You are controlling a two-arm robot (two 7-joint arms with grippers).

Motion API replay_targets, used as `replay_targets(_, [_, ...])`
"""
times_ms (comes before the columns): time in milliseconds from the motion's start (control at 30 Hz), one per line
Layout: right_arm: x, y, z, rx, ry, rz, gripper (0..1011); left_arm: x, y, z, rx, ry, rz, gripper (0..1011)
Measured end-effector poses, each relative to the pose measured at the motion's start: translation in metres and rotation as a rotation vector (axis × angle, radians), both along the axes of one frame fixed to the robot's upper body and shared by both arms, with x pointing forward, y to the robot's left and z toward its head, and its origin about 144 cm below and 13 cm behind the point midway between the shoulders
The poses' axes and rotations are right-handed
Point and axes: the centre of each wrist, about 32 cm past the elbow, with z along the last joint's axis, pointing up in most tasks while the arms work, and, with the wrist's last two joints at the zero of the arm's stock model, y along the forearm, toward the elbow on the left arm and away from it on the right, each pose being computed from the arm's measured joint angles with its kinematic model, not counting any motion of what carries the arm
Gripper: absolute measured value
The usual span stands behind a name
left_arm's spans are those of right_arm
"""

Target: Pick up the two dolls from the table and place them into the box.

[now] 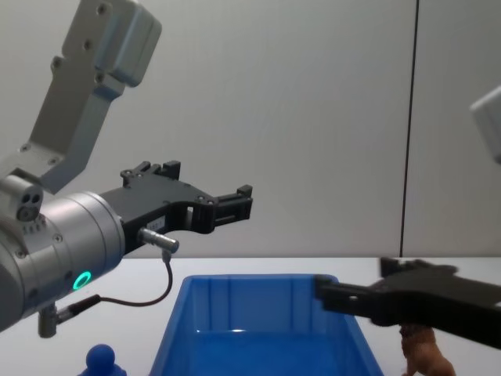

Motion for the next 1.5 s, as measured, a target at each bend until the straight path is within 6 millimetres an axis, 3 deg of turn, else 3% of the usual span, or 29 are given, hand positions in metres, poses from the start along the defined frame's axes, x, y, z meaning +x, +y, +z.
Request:
replay_targets(700, [-0.029,-0.033,-0.013,-0.067,0.059,-0.213,1001,0.0,0.0,0.0,0.0,0.0,0.0,1001])
replay_targets(1233, [-0.022,-0.029,-0.039,-0.068,0.128,-0.217,1001,0.0,0.0,0.0,0.0,0.0,0.0,1001])
replay_targets(1500, [-0.015,-0.022,-0.049,-0.078,0.147,-0.213,855,0.0,0.0,0.0,0.0,0.0,0.0,1001])
